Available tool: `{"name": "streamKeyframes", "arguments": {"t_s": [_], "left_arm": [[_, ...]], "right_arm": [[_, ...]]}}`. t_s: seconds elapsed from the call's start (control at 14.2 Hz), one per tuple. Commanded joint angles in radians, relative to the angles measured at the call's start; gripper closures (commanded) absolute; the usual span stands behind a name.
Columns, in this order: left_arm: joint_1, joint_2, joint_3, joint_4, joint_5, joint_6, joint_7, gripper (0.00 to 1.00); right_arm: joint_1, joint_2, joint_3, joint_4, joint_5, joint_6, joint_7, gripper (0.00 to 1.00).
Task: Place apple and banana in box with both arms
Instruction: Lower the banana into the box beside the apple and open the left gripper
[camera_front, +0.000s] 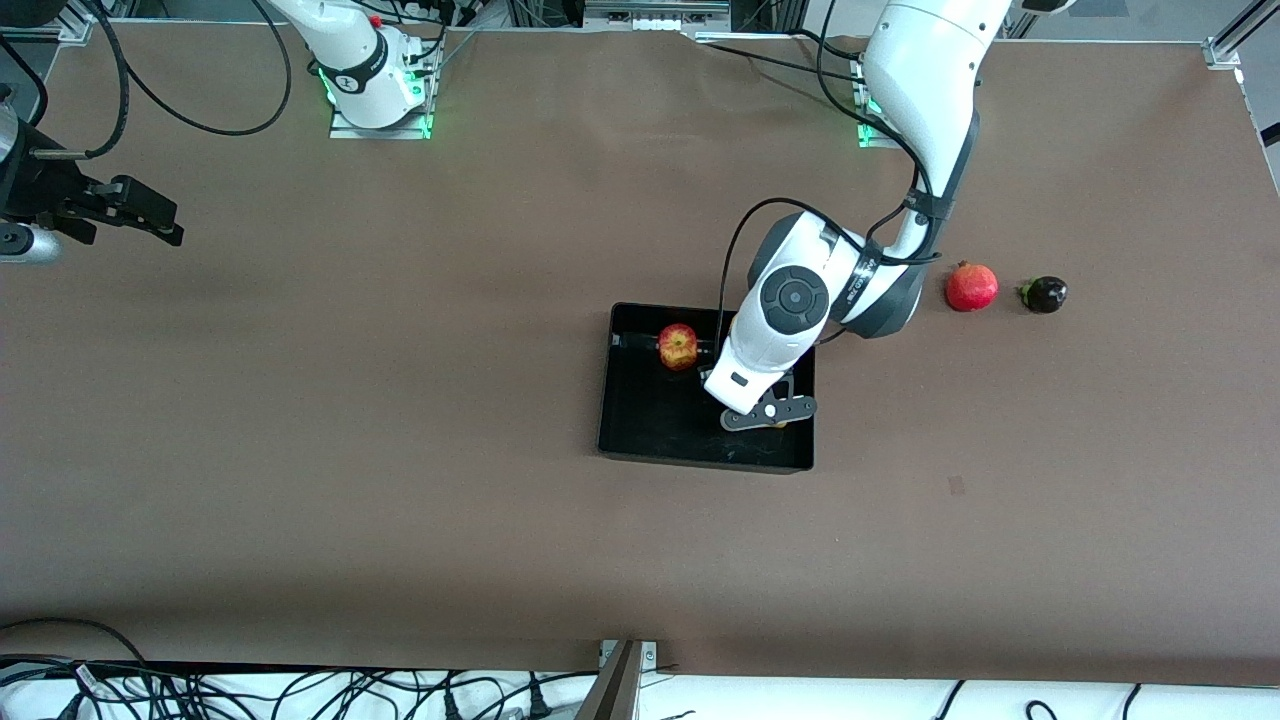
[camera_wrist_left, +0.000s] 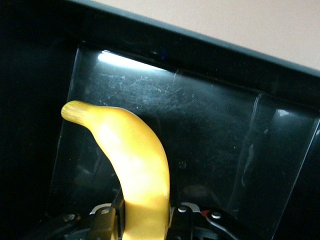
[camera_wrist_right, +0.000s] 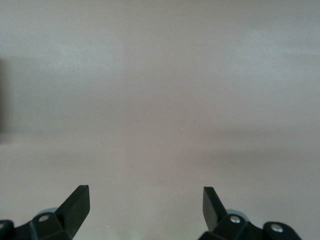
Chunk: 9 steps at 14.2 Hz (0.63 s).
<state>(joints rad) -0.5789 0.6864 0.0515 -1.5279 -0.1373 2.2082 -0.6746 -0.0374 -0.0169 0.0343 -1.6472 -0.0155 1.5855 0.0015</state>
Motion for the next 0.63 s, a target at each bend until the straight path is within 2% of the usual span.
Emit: {"name": "streamKeyframes", "arguments": {"t_s": [0.0, 0.56], "left_arm": [[0.008, 0.071, -0.004, 0.08, -0.005, 0.001, -0.019, 1.0], [0.027, 0.145, 0.001, 0.117, 0.015, 0.082, -0.033, 1.0]], "right_arm": [[-0.003, 0.006, 0.007, 0.021, -0.003, -0.015, 0.008, 0.0], [-0.003, 0.006, 0.007, 0.021, -0.003, -0.013, 0.009, 0.0]]}}
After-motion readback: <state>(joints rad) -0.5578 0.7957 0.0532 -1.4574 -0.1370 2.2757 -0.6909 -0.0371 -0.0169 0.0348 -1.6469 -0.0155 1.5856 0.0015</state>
